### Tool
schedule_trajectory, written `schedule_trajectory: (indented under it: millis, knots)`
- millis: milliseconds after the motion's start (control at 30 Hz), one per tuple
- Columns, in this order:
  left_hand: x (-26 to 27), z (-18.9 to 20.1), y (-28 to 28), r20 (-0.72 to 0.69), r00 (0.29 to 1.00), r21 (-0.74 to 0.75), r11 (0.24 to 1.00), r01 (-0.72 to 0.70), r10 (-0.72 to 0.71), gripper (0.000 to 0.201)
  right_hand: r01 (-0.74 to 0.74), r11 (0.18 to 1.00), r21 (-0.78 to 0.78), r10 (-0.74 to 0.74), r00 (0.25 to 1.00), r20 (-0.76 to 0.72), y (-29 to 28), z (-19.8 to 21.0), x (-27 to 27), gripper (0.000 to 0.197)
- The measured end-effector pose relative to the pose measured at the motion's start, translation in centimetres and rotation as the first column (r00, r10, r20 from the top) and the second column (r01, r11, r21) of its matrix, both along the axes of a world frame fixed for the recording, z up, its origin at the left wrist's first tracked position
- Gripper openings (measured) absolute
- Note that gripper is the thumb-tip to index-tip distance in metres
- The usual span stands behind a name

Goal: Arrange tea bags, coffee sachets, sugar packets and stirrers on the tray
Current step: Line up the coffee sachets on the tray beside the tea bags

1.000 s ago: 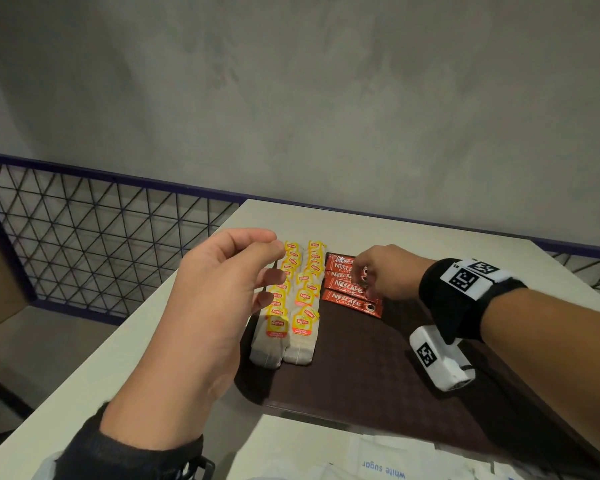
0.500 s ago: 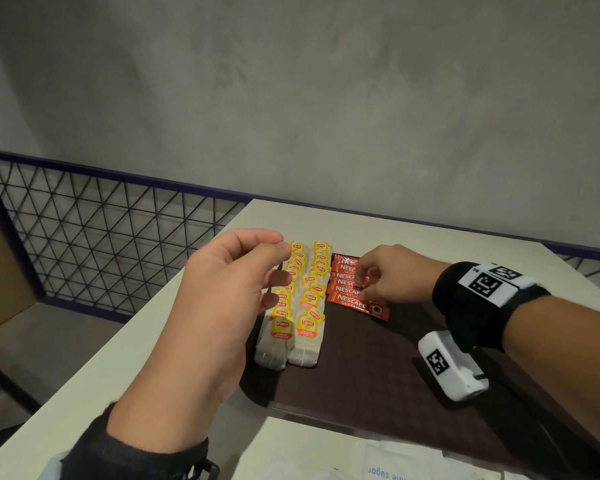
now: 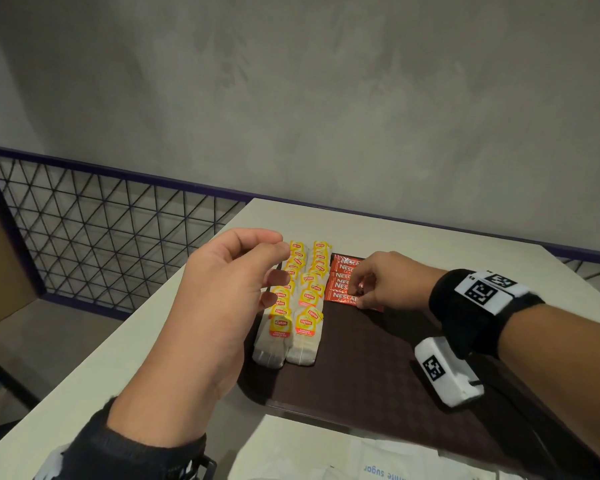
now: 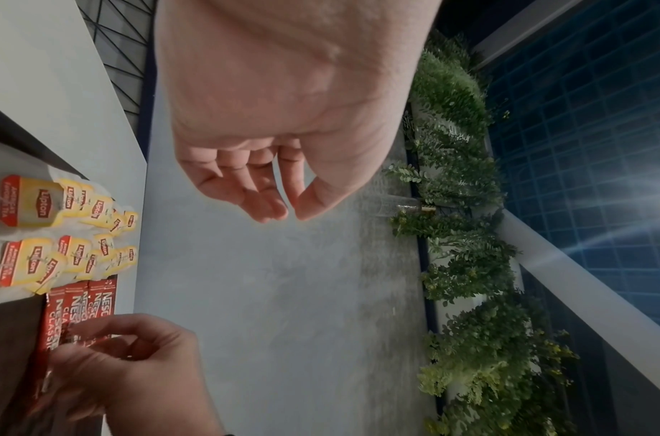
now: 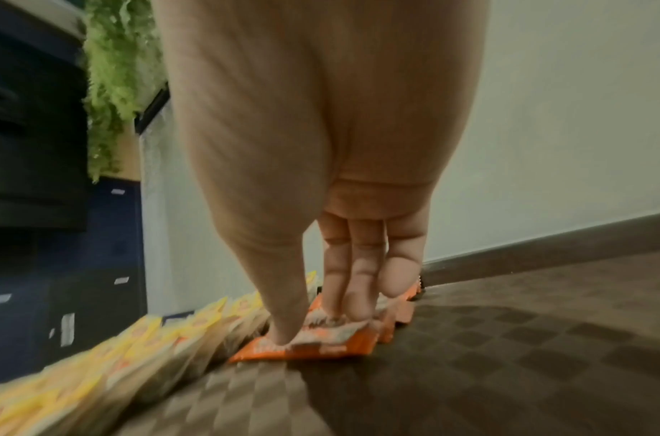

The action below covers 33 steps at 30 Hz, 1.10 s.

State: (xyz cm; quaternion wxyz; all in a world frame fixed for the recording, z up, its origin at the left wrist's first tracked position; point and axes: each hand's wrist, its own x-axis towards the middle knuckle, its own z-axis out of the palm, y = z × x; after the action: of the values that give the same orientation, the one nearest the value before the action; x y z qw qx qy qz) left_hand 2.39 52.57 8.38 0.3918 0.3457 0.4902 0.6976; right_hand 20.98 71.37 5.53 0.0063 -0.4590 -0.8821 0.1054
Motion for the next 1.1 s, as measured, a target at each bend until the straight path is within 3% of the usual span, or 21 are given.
schedule_trajectory:
  millis: [100,167,233,333,500,667,900,1100]
  knots:
    - [0.0,0.0,0.1,-0.005,1.000,0.007,1.000,-0.001,0.001,0.014,0.119,0.992,-0.047,-0.126,0.975,-0.182,0.9,1.0,0.9,0.012]
    - [-0.1,-0.1,0.1,-0.003,1.000,0.011,1.000,-0.005,0.005,0.014,0.242,0.961,-0.134,-0.272,0.917,-0.292,1.7,1.4,1.8,0.011]
    - [-0.1,-0.1,0.1,-0.004,1.000,0.013,1.000,-0.005,0.005,0.015,0.327,0.918,-0.222,-0.387,0.861,-0.330,2.1,1.4,2.5,0.016]
    - [-0.1,0.0,0.0,-0.005,1.000,0.016,1.000,-0.002,0.002,0.016,0.359,0.873,-0.330,-0.458,0.834,-0.306,2.1,0.5,3.1,0.020]
    - [0.0,-0.1,0.1,-0.008,1.000,0.013,1.000,-0.007,0.007,0.017,0.343,0.878,-0.336,-0.444,0.846,-0.297,2.2,-0.5,2.2,0.018]
    - [0.0,-0.2,0.1,-0.010,1.000,0.011,1.000,-0.006,0.006,0.016,0.360,0.893,-0.271,-0.414,0.892,-0.182,2.3,0.3,1.4,0.015]
    - [0.0,-0.2,0.2,-0.006,1.000,0.010,1.000,-0.006,0.006,0.017,0.305,0.930,-0.206,-0.321,0.946,-0.048,2.0,0.3,1.1,0.034]
    - [-0.1,-0.2,0.2,0.004,1.000,0.010,1.000,-0.004,0.004,0.016,0.328,0.926,-0.189,-0.347,0.934,-0.080,2.2,0.2,1.7,0.024]
